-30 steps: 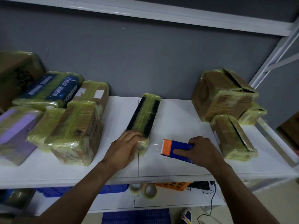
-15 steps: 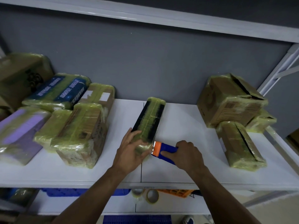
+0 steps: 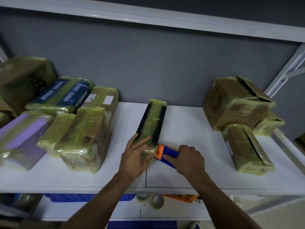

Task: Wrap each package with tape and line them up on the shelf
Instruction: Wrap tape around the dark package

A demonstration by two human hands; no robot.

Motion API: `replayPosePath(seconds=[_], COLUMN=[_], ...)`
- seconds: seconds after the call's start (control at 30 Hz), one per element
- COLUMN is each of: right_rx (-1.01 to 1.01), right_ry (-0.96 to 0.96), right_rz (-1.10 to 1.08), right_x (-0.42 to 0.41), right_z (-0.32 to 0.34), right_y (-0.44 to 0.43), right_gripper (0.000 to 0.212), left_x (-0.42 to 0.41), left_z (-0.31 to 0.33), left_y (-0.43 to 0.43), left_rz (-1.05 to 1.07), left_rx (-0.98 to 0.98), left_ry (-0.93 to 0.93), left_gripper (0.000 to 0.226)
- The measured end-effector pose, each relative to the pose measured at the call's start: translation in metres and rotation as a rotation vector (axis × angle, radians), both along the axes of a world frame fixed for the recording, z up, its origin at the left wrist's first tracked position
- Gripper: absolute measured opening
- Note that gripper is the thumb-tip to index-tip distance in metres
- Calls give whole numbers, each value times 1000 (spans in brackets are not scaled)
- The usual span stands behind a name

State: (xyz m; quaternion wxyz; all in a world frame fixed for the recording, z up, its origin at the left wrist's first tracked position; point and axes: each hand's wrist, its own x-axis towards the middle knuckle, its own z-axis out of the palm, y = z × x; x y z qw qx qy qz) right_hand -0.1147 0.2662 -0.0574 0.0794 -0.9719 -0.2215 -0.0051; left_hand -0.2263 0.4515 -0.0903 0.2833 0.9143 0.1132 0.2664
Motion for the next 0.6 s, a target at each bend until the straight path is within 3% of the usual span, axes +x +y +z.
replayPosePath(seconds=[0.27,0.4,0.47,0.6], right_rx=[-11,155,214,398], right_ry=[-9,86,108,161], right_rz=[-47,-139,-173,-234], right_x=[-1,17,21,27], right_z=[0,6,4,-4], right_y=[-6,-20,-27,-39], right_gripper=[64,63,61,58], left_x=[-6,-14,-13,-14], left_z=[0,0,6,17], left_y=[-12,-18,-19,-15], left_rz=[8,21,92,258], left_rx=[-12,27,19,134], left_ry=[-63,-81,-7,150], left_gripper=[27,27,40,89])
